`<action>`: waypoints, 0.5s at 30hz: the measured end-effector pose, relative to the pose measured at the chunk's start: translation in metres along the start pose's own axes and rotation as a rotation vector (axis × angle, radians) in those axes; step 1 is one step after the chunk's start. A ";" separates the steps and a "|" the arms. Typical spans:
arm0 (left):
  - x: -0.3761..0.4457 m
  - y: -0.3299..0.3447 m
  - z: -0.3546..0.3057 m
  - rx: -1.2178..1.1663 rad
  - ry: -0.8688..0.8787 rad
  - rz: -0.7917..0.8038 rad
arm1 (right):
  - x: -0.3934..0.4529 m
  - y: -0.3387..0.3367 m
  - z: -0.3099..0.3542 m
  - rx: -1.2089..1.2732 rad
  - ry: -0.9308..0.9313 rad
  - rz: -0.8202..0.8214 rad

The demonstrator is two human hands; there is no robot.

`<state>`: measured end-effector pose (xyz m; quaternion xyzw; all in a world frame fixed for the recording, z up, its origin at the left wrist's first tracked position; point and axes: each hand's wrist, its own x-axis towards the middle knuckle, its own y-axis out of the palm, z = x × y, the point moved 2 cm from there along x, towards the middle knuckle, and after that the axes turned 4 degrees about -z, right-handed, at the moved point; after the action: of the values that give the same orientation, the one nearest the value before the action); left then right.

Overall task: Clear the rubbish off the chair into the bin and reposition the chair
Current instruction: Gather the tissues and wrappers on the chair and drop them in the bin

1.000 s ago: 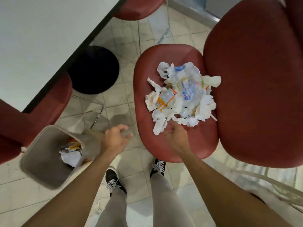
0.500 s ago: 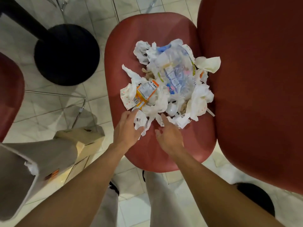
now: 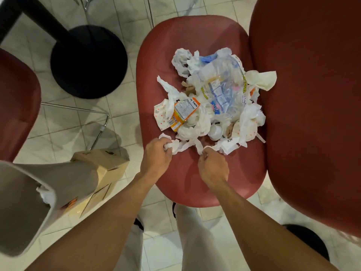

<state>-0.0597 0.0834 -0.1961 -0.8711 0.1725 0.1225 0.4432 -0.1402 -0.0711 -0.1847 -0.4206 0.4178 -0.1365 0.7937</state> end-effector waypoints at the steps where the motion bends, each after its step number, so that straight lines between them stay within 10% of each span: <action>1: -0.003 -0.008 -0.001 -0.027 -0.005 -0.018 | -0.005 -0.005 0.003 -0.004 -0.009 -0.016; 15: -0.087 -0.137 0.018 -0.285 -0.080 -0.093 | -0.122 -0.050 0.078 0.155 -0.109 -0.166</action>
<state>-0.0841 0.1894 -0.0748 -0.9267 0.0951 0.1598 0.3266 -0.1478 0.0106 -0.0555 -0.3978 0.3259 -0.2104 0.8314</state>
